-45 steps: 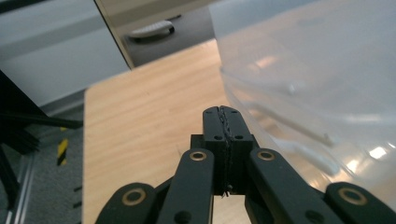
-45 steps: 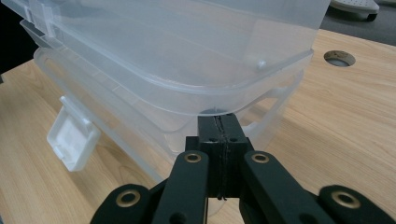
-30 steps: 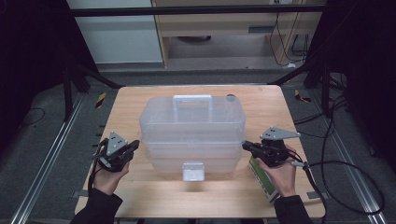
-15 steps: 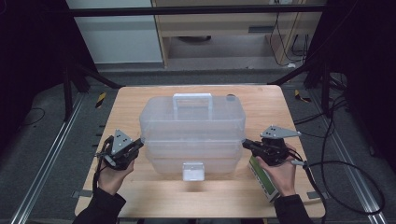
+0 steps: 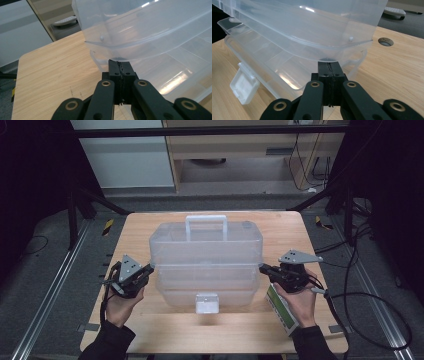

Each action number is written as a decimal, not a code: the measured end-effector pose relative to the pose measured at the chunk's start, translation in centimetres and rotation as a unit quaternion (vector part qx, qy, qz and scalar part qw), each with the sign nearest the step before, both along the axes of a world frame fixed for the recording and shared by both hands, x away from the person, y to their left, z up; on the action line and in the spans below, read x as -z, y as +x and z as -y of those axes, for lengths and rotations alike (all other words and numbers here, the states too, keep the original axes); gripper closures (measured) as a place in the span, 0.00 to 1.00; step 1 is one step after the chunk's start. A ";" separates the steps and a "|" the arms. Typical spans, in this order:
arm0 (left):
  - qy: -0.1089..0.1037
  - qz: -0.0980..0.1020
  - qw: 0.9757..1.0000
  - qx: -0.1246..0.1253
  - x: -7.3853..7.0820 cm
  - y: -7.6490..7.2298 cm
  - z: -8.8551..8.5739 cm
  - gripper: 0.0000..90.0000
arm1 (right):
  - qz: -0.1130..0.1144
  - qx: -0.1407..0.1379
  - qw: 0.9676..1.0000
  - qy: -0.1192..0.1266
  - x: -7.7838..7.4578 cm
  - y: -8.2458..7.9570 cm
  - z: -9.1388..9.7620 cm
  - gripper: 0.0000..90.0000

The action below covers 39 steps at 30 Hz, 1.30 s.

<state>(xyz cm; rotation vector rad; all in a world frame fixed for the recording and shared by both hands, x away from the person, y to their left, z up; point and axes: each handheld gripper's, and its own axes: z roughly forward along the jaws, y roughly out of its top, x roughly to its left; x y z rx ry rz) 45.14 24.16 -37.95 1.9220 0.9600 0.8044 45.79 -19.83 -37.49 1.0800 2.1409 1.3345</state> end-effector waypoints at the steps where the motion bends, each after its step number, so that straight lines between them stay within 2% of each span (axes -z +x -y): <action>1: 0.000 0.001 1.000 -0.001 0.0 0.0 0.0 0.99 | 0.000 -0.001 1.000 0.001 0.0 0.1 0.0 1.00; 25: -0.013 0.016 1.000 0.000 -0.8 1.1 0.7 0.98 | 0.023 0.005 1.000 0.012 -1.1 0.8 -0.2 1.00; 27: -0.010 0.015 1.000 -0.002 -0.6 1.0 0.7 0.92 | 0.024 0.007 1.000 0.008 -1.1 0.8 -0.3 1.00; 28: -0.011 0.015 1.000 -0.006 -0.5 0.9 0.7 0.92 | 0.024 0.007 1.000 0.008 -1.1 0.8 -0.3 1.00; 31: 0.003 0.020 1.000 -0.022 -0.1 0.8 0.8 0.84 | 0.023 0.007 1.000 0.005 -1.0 0.8 -0.3 1.00; 39: 0.004 0.032 0.999 -0.029 -0.2 1.0 0.8 0.73 | 0.025 0.003 1.000 0.007 -1.2 0.6 -0.3 1.00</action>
